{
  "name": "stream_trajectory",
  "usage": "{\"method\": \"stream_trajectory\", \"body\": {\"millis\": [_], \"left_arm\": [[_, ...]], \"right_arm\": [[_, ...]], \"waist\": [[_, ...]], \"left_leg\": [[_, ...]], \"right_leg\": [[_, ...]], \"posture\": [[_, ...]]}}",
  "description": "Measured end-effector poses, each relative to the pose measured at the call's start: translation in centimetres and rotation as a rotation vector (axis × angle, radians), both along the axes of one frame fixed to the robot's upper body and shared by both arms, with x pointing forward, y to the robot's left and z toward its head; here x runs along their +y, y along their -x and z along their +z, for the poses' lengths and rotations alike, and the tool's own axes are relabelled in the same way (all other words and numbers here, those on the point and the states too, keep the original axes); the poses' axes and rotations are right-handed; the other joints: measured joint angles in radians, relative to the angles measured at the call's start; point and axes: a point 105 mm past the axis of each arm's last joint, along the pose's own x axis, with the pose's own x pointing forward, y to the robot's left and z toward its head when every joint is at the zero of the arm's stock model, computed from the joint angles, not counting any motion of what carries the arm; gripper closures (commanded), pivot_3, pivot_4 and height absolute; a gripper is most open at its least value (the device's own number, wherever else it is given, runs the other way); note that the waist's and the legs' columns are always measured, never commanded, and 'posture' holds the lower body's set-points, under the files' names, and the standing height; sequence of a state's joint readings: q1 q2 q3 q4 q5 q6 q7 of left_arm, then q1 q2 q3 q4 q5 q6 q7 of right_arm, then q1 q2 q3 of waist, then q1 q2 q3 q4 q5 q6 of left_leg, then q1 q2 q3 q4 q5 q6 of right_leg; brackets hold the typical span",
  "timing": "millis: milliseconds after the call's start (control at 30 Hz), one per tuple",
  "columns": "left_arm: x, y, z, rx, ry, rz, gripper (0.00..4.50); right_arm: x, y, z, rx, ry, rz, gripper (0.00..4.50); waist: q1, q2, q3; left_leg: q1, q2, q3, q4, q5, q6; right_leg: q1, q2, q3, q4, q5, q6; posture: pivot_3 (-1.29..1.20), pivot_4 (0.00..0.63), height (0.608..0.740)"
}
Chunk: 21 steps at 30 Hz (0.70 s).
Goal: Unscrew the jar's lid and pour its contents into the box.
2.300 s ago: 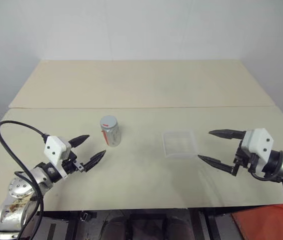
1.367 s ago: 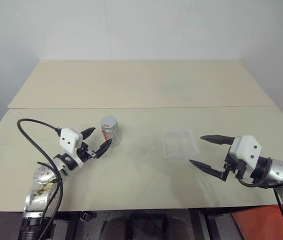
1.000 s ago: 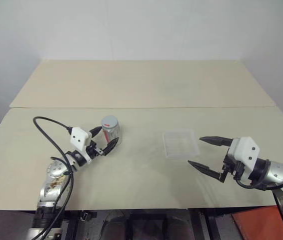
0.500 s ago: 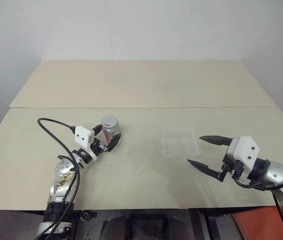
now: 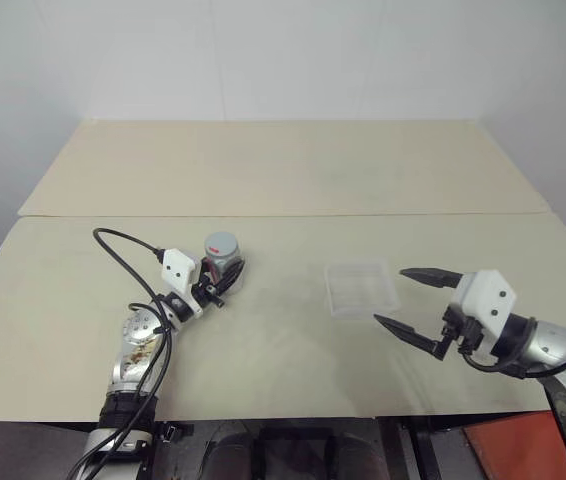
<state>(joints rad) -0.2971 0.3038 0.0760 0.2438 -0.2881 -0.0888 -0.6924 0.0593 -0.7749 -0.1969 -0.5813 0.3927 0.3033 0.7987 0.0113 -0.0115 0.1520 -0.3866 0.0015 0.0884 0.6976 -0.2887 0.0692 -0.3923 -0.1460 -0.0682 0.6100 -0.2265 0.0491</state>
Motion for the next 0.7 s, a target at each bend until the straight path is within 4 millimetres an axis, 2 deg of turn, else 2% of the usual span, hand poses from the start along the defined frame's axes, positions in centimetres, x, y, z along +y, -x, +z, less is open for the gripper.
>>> {"method": "stream_trajectory", "body": {"millis": [67, 200, 367, 467, 700], "left_arm": [[0.0, 0.3, 0.0, 0.001, -0.002, -0.005, 2.54], [-0.7, 0.8, 0.1, 0.016, 0.0, -0.054, 2.54], [-2.4, 1.6, 1.1, -0.006, -0.023, -0.139, 2.54], [-3.1, 2.0, 1.7, -0.022, -0.03, -0.173, 2.54], [-4.7, 2.5, 2.4, -0.043, 0.012, -0.229, 2.54]], "right_arm": [[1.2, -0.6, 0.2, -0.001, -0.034, 0.012, 0.0], [5.0, -1.6, 0.9, -0.003, -0.143, 0.054, 0.0], [10.1, -3.3, 3.4, -0.027, -0.349, 0.059, 0.0], [11.7, -3.7, 3.5, -0.003, -0.391, 0.042, 0.0], [14.3, -4.1, 3.1, 0.018, -0.363, 0.063, 0.0]], "waist": [[-0.003, 0.0, 0.0], [-0.001, 0.0, 0.0], [0.002, 0.0, 0.0], [0.0, 0.0, 0.0], [-0.006, 0.0, 0.0]], "left_leg": [[0.0, 0.0, 0.0, 0.0, 0.0, 0.0], [-0.001, 0.001, 0.0, 0.0, 0.001, -0.001], [-0.006, -0.001, 0.0, 0.0, 0.002, -0.003], [-0.011, -0.002, 0.0, 0.0, 0.002, -0.003], [-0.012, -0.002, 0.0, 0.0, 0.003, -0.003]], "right_leg": [[0.0, 0.0, 0.0, 0.0, 0.0, 0.0], [-0.002, 0.0, 0.0, 0.001, 0.0, 0.0], [-0.008, 0.0, 0.0, 0.002, 0.0, 0.0], [-0.011, 0.0, -0.001, 0.004, 0.001, 0.0], [-0.012, 0.002, -0.002, 0.003, 0.001, 0.001]], "posture": [[0.0, 0.15, 0.74], [0.0, 0.15, 0.74], [0.0, 0.15, 0.74], [0.0, 0.15, 0.74], [0.0, 0.15, 0.74]]}}
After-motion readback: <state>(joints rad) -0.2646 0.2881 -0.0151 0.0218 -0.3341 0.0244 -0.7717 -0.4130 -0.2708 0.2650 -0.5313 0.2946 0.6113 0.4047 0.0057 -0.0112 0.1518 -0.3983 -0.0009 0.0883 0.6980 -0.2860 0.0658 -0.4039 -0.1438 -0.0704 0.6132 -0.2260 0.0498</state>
